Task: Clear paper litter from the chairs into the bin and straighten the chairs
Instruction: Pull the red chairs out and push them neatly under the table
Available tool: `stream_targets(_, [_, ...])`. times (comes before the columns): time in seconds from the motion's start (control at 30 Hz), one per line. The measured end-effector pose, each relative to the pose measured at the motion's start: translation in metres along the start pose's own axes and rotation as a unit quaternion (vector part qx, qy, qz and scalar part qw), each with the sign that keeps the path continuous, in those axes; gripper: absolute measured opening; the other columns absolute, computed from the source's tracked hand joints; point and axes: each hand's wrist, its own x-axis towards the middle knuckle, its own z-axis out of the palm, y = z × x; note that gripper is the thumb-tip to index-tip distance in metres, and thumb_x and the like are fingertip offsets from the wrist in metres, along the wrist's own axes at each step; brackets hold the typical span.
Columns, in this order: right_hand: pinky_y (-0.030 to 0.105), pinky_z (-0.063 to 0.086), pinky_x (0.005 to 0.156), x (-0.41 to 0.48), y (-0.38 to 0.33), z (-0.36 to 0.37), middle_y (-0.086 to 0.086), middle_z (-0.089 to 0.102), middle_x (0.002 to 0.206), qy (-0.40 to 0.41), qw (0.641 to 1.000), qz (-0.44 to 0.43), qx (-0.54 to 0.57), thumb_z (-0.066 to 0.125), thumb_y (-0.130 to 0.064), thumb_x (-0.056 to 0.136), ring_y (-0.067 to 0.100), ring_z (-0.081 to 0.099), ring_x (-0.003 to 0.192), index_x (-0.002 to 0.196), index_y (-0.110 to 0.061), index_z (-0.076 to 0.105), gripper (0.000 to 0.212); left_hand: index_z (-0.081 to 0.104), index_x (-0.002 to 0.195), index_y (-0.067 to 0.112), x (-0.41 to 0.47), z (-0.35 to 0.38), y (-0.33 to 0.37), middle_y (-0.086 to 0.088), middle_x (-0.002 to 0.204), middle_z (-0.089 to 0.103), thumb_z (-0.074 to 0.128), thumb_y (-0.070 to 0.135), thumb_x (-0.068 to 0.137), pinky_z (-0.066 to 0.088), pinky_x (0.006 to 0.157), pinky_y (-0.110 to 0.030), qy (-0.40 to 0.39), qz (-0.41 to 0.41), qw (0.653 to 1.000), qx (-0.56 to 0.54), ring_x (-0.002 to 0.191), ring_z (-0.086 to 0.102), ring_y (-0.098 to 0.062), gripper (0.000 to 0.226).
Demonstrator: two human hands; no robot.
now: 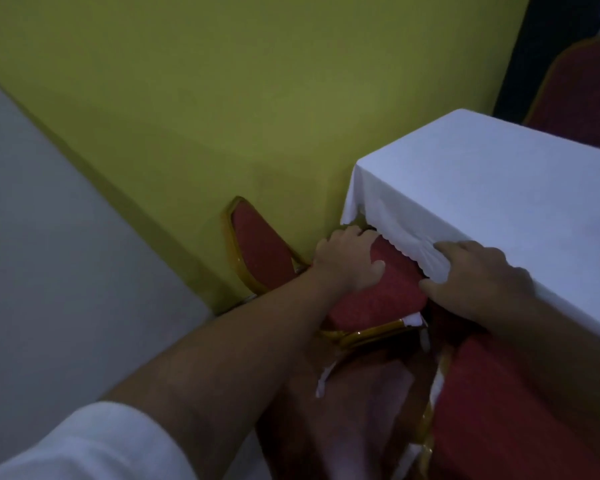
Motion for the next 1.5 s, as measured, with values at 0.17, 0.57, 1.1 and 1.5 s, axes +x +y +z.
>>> stream_targets(0.17, [0.053,0.041,0.099,0.029,-0.055,-0.001,-0.002,0.040,0.151,0.026,0.999,-0.035,0.015,0.055,-0.066,0.078,0.031,0.039,0.134,0.147,-0.037,0.034,0.078,0.040,0.144,0.030,0.011,-0.019,-0.061,-0.006,0.142,0.046,0.054,0.052,0.088,0.042,0.097,-0.046,0.005,-0.017,1.000,0.008,0.129,0.043,-0.031,0.062])
stream_targets(0.57, [0.056,0.038,0.101,0.148,-0.193,0.063,-0.001,0.040,0.148,0.025,0.999,0.022,0.020,0.049,-0.067,0.082,0.028,0.036,0.134,0.145,-0.034,0.034,0.073,0.052,0.137,0.024,0.167,-0.024,-0.258,-0.009,0.135,0.057,0.048,0.056,0.077,0.048,0.097,-0.046,0.023,0.162,0.983,0.078,0.121,0.054,-0.032,0.068])
stream_targets(1.1, [0.045,0.048,0.088,0.188,-0.371,0.128,-0.003,0.049,0.131,-0.090,0.985,-0.029,0.144,0.034,-0.080,0.080,0.022,0.045,0.118,0.132,-0.034,0.042,0.070,0.053,0.133,0.015,0.224,-0.062,-0.432,-0.009,0.129,0.057,0.050,0.058,0.093,0.042,0.098,-0.041,-0.176,0.454,0.873,0.038,0.119,0.054,-0.027,0.058])
stream_targets(1.5, [0.038,0.047,0.068,0.245,-0.425,0.172,0.012,0.059,0.111,-0.245,0.957,-0.090,0.124,0.067,-0.032,0.083,0.035,0.062,0.094,0.111,-0.016,0.044,0.040,0.045,0.102,0.018,0.273,-0.010,-0.492,-0.007,0.101,0.057,0.048,0.063,0.093,0.050,0.060,-0.042,-0.234,0.659,0.713,0.040,0.084,0.055,-0.029,0.045])
